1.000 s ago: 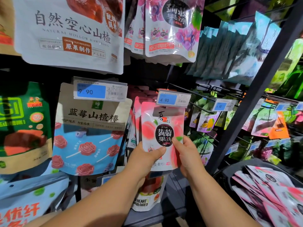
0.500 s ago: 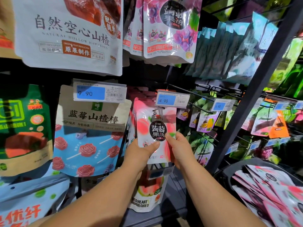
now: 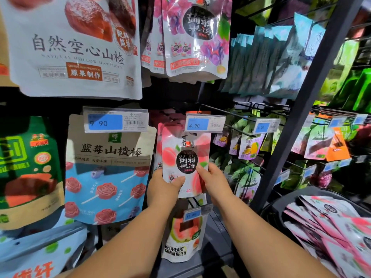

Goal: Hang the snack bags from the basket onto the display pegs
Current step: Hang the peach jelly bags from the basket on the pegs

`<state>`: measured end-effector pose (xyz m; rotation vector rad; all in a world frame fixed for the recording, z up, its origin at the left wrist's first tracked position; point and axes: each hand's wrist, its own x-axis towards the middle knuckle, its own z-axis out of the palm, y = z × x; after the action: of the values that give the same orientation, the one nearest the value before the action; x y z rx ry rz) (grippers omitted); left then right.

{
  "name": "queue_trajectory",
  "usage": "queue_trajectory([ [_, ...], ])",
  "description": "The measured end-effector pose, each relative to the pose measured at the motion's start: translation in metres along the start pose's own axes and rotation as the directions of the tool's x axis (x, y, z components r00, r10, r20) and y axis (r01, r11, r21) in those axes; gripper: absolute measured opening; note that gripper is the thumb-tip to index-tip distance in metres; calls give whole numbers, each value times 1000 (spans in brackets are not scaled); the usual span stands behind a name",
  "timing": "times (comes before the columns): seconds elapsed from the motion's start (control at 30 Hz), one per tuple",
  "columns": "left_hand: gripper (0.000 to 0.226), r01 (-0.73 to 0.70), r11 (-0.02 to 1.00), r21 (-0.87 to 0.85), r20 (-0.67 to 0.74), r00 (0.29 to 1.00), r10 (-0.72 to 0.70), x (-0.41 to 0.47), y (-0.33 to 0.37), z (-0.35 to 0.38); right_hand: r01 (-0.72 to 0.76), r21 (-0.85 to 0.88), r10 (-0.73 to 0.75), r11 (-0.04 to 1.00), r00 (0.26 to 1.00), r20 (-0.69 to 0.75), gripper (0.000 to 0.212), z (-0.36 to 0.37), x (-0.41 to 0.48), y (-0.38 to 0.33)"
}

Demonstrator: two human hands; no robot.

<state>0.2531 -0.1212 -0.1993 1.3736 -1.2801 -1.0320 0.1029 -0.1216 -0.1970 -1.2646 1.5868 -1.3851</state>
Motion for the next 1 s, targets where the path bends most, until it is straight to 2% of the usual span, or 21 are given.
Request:
queue_trajectory([
  [0.07, 40, -42, 996, 77, -37, 998, 45, -3, -2, -2, 14, -15, -14, 1000, 1000, -1, 27, -3, -4, 3],
  [0.13, 64, -83, 976, 200, -91, 991, 103, -8, 1, -3, 18, -54, -19, 998, 1000, -12, 34, -7, -9, 6],
  [0.2, 80, -107, 963, 246, -144, 979, 145, -15, 6, -4, 18, -93, -19, 995, 1000, -10, 35, -10, -14, 7],
  [0.33, 77, -212, 937, 277, -150, 954, 260, -28, 12, 2, 7, -87, -9, 996, 1000, -30, 20, -23, -24, 7],
  [0.47, 60, -344, 899, 272, -4, 934, 358, -39, 16, 27, 4, -141, -17, 990, 996, -92, 10, -51, -36, 10],
  [0.6, 46, -433, 887, 162, 244, 888, 389, -54, 15, 70, -14, -270, -27, 963, 988, -149, 9, -98, -60, 9],
  [0.67, 33, -491, 855, 165, 389, 829, 401, -65, 13, 94, -23, -317, -38, 948, 982, -187, 8, -127, -77, 7],
  [0.73, 28, -576, 805, 143, 551, 722, 419, -75, 8, 118, -33, -381, -50, 924, 977, -207, 5, -158, -97, 6],
  [0.8, 36, -659, 746, 94, 702, 575, 419, -89, 4, 141, -90, -511, -34, 855, 973, -228, 6, -198, -118, 7],
  [0.83, 47, -694, 714, 86, 759, 510, 405, -94, 0, 146, -136, -572, -7, 809, 971, -240, 11, -215, -127, 9],
  [0.9, 63, -759, 650, 38, 838, 379, 393, -106, -7, 161, -267, -626, 75, 733, 946, -316, 21, -254, -146, 17],
  [0.97, 50, -816, 578, 29, 884, 290, 366, -113, -10, 170, -366, -665, 126, 651, 916, -382, 27, -287, -163, 28],
  [1.0, 44, -833, 552, 32, 897, 267, 352, -115, -10, 173, -400, -690, 145, 603, 906, -398, 31, -298, -170, 34],
])
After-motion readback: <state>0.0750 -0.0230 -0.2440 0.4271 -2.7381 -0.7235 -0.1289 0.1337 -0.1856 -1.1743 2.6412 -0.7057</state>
